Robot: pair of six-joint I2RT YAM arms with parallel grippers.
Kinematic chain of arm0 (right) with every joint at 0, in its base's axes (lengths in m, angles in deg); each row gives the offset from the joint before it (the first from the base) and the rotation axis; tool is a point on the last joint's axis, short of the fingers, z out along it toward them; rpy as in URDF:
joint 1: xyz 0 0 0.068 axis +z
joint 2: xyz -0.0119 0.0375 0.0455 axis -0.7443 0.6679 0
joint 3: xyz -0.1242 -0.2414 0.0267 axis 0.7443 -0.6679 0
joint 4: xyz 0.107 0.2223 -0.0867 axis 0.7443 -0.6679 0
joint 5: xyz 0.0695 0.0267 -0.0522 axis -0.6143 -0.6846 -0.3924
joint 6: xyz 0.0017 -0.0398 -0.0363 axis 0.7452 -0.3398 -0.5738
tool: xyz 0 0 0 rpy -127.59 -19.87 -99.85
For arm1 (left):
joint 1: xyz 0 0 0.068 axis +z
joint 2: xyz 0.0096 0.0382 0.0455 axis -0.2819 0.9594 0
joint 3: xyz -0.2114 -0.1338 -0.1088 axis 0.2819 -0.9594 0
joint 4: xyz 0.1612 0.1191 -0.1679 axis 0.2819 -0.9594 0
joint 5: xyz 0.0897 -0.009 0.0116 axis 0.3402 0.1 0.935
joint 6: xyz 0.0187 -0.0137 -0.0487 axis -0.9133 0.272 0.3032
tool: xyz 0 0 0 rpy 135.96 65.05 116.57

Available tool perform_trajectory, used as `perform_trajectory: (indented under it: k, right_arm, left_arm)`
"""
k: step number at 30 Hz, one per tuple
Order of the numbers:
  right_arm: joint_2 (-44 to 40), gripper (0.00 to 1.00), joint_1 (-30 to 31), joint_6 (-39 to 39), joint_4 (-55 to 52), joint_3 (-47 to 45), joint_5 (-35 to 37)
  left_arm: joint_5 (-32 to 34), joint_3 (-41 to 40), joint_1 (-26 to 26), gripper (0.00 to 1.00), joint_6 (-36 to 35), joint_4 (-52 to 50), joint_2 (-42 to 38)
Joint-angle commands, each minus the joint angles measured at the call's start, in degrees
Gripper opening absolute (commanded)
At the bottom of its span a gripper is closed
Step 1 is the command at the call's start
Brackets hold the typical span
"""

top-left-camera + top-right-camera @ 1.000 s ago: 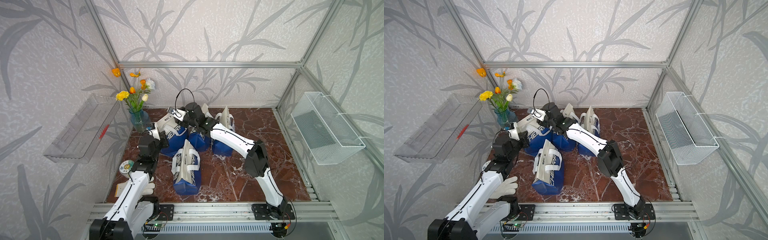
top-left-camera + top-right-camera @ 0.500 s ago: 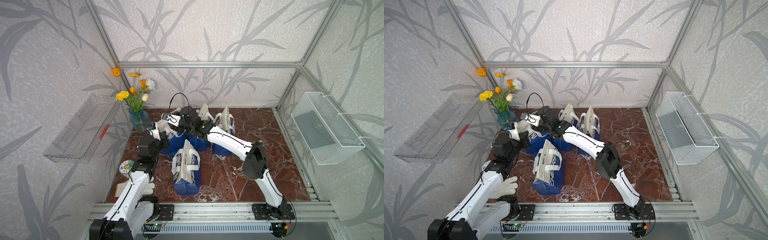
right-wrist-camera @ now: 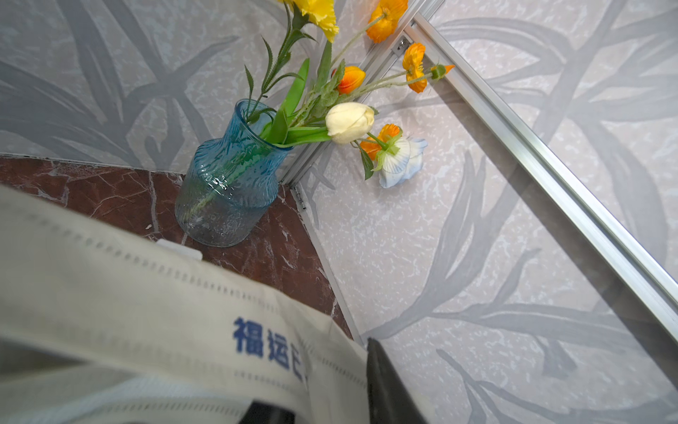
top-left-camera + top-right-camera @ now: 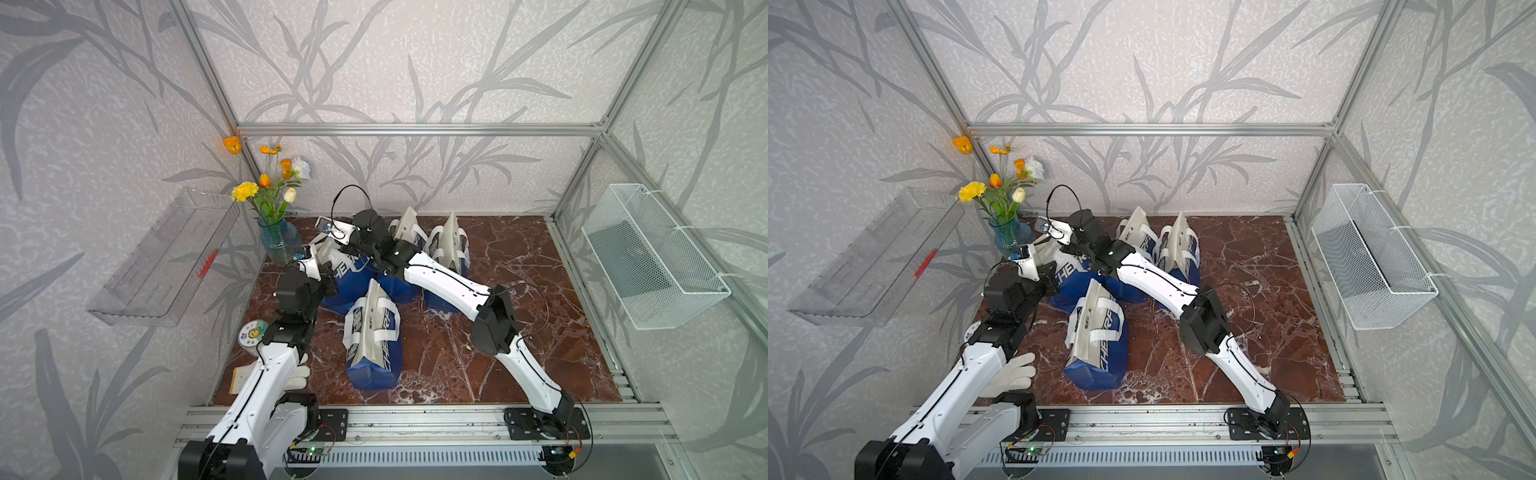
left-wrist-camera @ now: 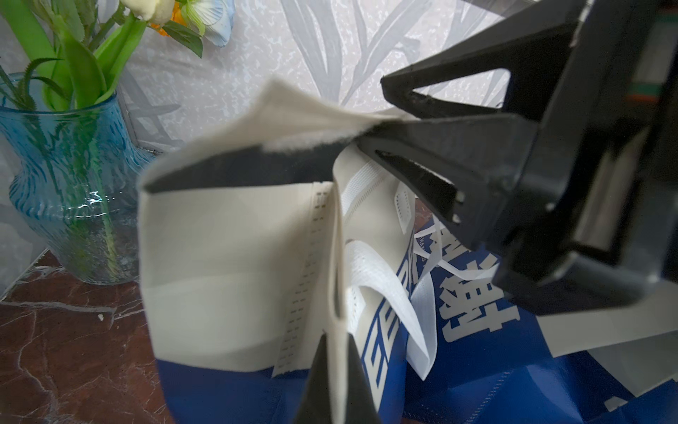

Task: Open the takeout bag
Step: Open the takeout bag at the center of the board.

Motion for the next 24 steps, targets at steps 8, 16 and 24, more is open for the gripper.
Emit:
perform_trajectory:
  k: [8,16,24]
  right_arm:
    - [4.7,0.32,-1.0,-0.6,-2.9,5.2,4.0]
    - [8.5,0.03,-2.5,0.8,-4.1,13.1,6.0]
    - [5.3,0.0,-2.9,-10.7,-3.6,13.6,11.3]
  left_arm:
    - [-0.1,-0.4,-0.2,0.0,-1.1,-0.3,-0.9]
    - [0.5,-0.5,-0.2,0.0,-0.8,-0.2,-0.5]
    - [14.8,1.6,-0.1,0.0,1.8,-6.5,3.9]
